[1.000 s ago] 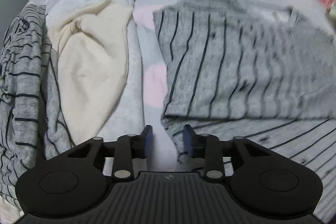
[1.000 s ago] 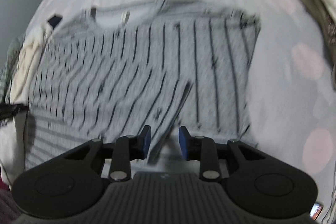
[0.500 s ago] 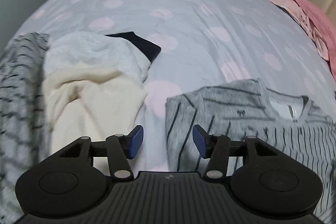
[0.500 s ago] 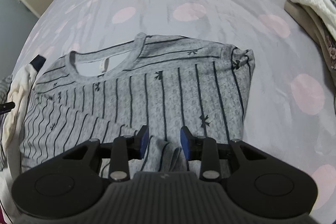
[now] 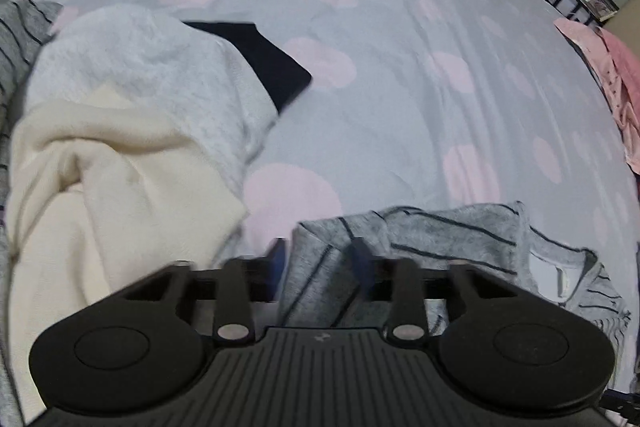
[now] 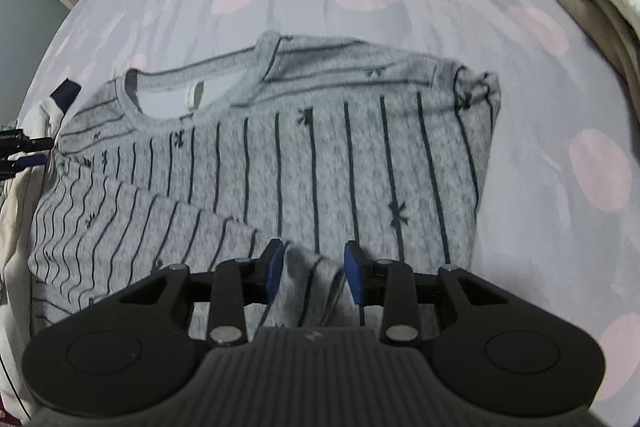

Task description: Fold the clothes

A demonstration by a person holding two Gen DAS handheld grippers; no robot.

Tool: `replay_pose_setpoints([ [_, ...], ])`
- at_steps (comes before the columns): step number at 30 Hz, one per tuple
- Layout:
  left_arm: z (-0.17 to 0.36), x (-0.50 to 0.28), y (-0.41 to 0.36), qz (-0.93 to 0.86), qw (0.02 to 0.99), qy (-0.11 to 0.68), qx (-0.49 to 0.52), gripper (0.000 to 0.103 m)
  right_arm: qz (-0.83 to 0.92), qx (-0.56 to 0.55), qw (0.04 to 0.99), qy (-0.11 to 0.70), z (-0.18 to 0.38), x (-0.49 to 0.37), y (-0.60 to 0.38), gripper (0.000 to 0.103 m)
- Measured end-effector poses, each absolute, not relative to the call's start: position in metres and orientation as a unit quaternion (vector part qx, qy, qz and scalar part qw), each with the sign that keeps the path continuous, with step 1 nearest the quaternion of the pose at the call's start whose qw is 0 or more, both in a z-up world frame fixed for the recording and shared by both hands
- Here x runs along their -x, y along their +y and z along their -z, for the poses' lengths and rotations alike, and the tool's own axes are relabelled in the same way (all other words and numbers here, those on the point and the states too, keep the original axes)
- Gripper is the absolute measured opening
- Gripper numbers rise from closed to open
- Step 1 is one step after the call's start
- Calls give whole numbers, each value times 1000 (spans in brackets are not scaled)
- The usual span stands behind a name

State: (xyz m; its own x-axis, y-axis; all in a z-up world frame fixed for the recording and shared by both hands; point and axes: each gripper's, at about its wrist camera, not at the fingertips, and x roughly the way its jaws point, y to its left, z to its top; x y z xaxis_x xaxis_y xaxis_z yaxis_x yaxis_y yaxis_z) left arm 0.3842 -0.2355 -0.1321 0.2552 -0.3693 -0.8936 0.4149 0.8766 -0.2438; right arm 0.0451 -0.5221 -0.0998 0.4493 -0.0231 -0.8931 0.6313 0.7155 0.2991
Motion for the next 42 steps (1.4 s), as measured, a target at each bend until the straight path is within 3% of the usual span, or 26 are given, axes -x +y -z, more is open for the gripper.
replay_pose_setpoints([
  [1, 133, -384, -236, 247, 790, 561, -19, 17, 205, -312, 790, 486, 102, -45, -521, 37],
  [2, 134, -383, -236, 247, 789, 562, -18, 7, 207, -310, 789, 488, 104, -46, -521, 37],
  [5, 130, -381, -237, 246, 793, 557, -21, 0, 205, -316, 783, 495, 111, -47, -520, 35],
  [6, 127, -380, -237, 244, 796, 553, -23, 0, 206, -319, 782, 494, 112, -47, -520, 31],
  [7, 124, -380, -236, 244, 799, 549, -25, 0, 207, -323, 781, 493, 113, -47, -519, 10],
  [8, 120, -381, -234, 243, 802, 545, -27, 0, 209, -324, 780, 492, 112, -48, -519, 8],
  [16, 110, -382, -234, 248, 802, 543, -29, 1, 205, -309, 799, 474, 91, -53, -513, 8],
  [18, 111, -383, -237, 245, 799, 549, -15, 20, 202, -309, 797, 477, 94, -54, -513, 8],
  [21, 116, -386, -243, 235, 798, 554, -2, 29, 199, -310, 797, 479, 95, -54, -512, 9],
  [25, 130, -390, -252, 214, 790, 574, -9, 28, 196, -310, 797, 479, 95, -54, -513, 10],
  [27, 137, -390, -253, 201, 786, 585, -12, 13, 196, -309, 797, 480, 96, -55, -514, 10],
  [31, 145, -392, -250, 191, 783, 592, -8, 1, 197, -309, 799, 476, 92, -55, -515, 10],
  [42, 96, -391, -220, 203, 799, 565, -35, 0, 192, -293, 832, 430, 47, -50, -520, 7],
])
